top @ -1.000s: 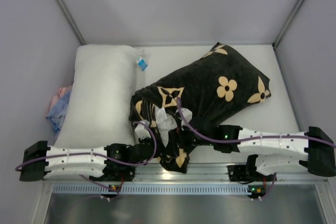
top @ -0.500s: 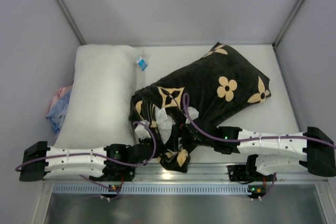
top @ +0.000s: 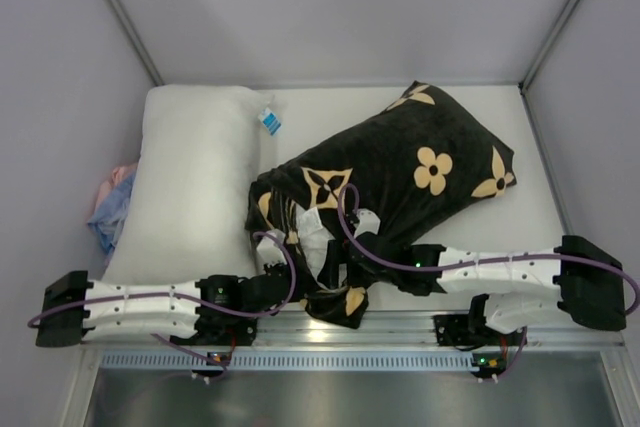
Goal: Remove the pillowcase from the pillow
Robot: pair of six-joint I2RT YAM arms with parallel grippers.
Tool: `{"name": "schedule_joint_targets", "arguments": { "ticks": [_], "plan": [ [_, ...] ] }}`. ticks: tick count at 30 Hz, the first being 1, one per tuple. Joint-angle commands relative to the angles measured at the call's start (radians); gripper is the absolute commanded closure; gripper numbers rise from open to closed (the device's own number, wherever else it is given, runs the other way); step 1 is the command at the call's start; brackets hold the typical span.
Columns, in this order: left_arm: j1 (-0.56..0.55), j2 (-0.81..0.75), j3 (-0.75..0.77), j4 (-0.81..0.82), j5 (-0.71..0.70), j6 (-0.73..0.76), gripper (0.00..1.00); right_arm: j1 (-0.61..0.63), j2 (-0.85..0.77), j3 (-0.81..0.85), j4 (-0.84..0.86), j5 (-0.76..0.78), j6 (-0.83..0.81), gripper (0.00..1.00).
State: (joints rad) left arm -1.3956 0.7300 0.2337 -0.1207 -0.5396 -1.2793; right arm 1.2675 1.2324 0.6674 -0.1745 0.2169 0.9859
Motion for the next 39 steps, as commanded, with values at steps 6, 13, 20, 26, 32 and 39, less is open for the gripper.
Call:
{"name": "schedule_joint_targets", "arguments": {
  "ticks": [6,13,20,26,32,39],
  "plan": [
    [-0.003,0.046,0.030,0.036,0.030,-0.003,1.00,0.016,0.091,0.070,0.081,0.073,-0.013,0.21],
    [-0.003,0.077,0.006,0.056,0.035,-0.017,1.00,0.078,0.104,0.139,0.089,0.088,-0.055,0.35],
    [-0.003,0.089,-0.019,0.105,0.044,-0.022,1.00,0.093,0.116,0.158,0.093,0.147,-0.062,0.75],
    [-0.003,0.109,-0.019,0.112,0.055,-0.026,1.00,0.093,0.127,0.198,0.092,0.190,-0.082,0.85],
    [-0.003,0.101,-0.011,0.112,0.067,-0.014,1.00,0.093,0.223,0.218,0.058,0.226,-0.072,0.38],
    [-0.003,0.091,-0.019,0.112,0.073,-0.022,1.00,0.089,0.285,0.219,0.059,0.317,-0.085,0.43]
  ]
}}
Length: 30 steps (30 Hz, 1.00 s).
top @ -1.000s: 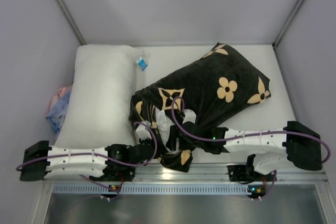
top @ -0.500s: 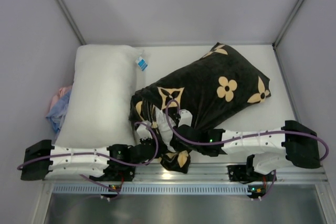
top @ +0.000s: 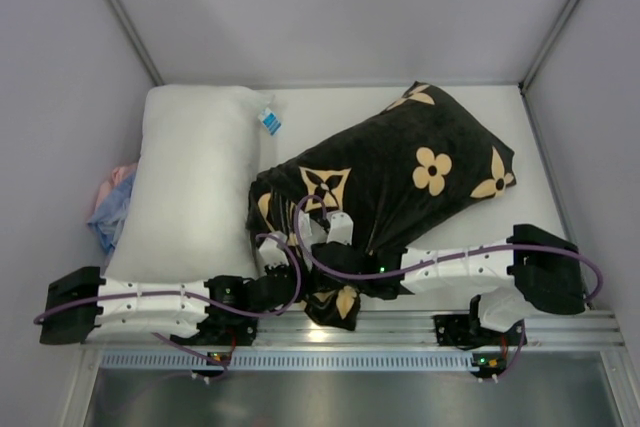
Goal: Remove the pillowcase from the pillow
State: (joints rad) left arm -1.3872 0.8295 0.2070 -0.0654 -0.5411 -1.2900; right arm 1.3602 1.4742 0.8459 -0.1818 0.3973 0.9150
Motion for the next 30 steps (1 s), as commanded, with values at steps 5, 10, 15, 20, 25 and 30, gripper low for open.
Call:
{"name": "schedule_joint_targets", "arguments": {
  "ticks": [5,10,15,20,25,30],
  "plan": [
    [-0.012,-0.009,0.006,0.056,0.079,-0.011,1.00,-0.044,0.011,0.042,0.065,0.193,-0.048,1.00],
    [-0.012,-0.049,-0.020,0.044,0.061,-0.034,1.00,-0.061,-0.157,-0.005,0.044,0.209,-0.097,1.00],
    [-0.012,-0.107,-0.066,-0.023,0.024,-0.086,1.00,-0.059,-0.472,-0.125,0.105,0.163,-0.163,1.00],
    [-0.012,-0.158,-0.083,-0.151,-0.043,-0.166,1.00,-0.062,-0.816,-0.125,-0.042,0.173,-0.192,1.00],
    [-0.012,-0.165,-0.077,-0.197,-0.066,-0.193,1.00,-0.062,-0.957,-0.122,-0.235,0.196,-0.171,1.00],
    [-0.012,-0.087,0.005,-0.114,-0.001,0.002,0.84,-0.061,-0.965,-0.180,-0.283,0.153,-0.133,1.00]
  ]
}}
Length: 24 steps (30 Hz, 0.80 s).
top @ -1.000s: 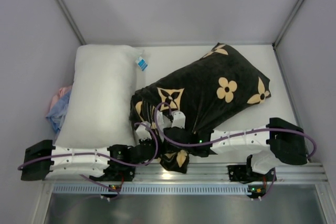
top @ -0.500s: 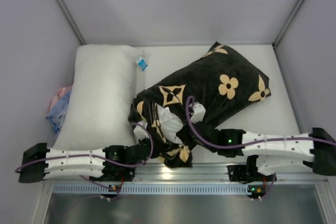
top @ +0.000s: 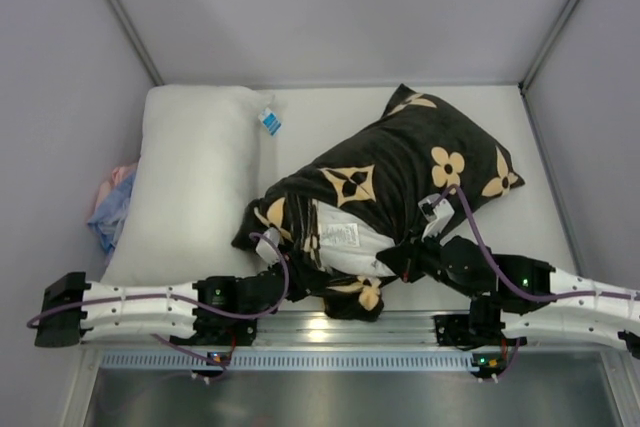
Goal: Remove the pillowcase from the pillow
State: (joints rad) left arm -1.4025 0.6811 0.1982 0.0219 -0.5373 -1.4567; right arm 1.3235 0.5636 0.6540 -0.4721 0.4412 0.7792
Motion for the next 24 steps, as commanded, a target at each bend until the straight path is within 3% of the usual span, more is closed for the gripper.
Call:
{"name": "schedule_joint_targets", "arguments": {
  "ticks": [1,2,7,14,24],
  "plan": [
    [0.004,0.073,0.038,-0.188,0.022,0.214,0.67,-0.026,-0.053,0.000,-0.002,0.108,0.005,1.00],
    [0.002,0.102,0.093,-0.188,0.045,0.284,0.59,-0.026,-0.053,-0.002,-0.013,0.108,0.008,1.00],
    [-0.007,0.130,0.217,-0.214,0.126,0.361,0.13,-0.026,-0.073,-0.020,-0.094,0.122,0.017,1.00],
    [-0.016,0.130,0.363,-0.480,-0.047,0.260,0.01,-0.026,-0.136,-0.047,-0.177,0.117,0.051,1.00],
    [0.043,0.228,0.527,-0.579,-0.164,0.303,0.01,-0.024,-0.132,-0.030,-0.177,0.045,0.006,1.00]
  ]
}}
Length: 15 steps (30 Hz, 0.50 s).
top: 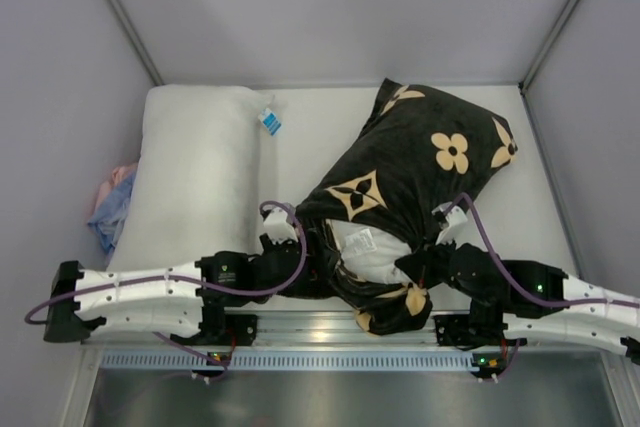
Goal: Remove the pillowcase from the pillow
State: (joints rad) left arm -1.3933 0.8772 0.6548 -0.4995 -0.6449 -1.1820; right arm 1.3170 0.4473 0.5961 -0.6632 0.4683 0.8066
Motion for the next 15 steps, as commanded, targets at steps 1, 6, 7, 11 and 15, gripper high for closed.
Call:
{"name": "schedule_joint_targets", "arguments": {
  "ticks": [1,6,7,11,15],
  "plan": [
    [0.071,0.060,0.078,-0.028,-0.039,0.045,0.01,-0.016,-0.019,0.031,0.014,0.009,-0.026,1.00],
    [0.146,0.127,0.089,0.079,0.077,0.134,0.01,-0.018,-0.033,0.048,-0.019,0.012,-0.029,1.00],
    [0.172,0.146,0.088,0.088,0.088,0.140,0.01,-0.018,-0.038,0.048,-0.029,0.009,-0.027,1.00],
    [0.261,0.166,0.062,0.138,0.180,0.179,0.02,-0.018,-0.062,0.053,-0.044,0.009,-0.023,1.00],
    [0.289,0.106,0.008,0.138,0.202,0.167,0.45,-0.018,-0.082,0.085,-0.078,0.077,-0.012,1.00]
  ]
}}
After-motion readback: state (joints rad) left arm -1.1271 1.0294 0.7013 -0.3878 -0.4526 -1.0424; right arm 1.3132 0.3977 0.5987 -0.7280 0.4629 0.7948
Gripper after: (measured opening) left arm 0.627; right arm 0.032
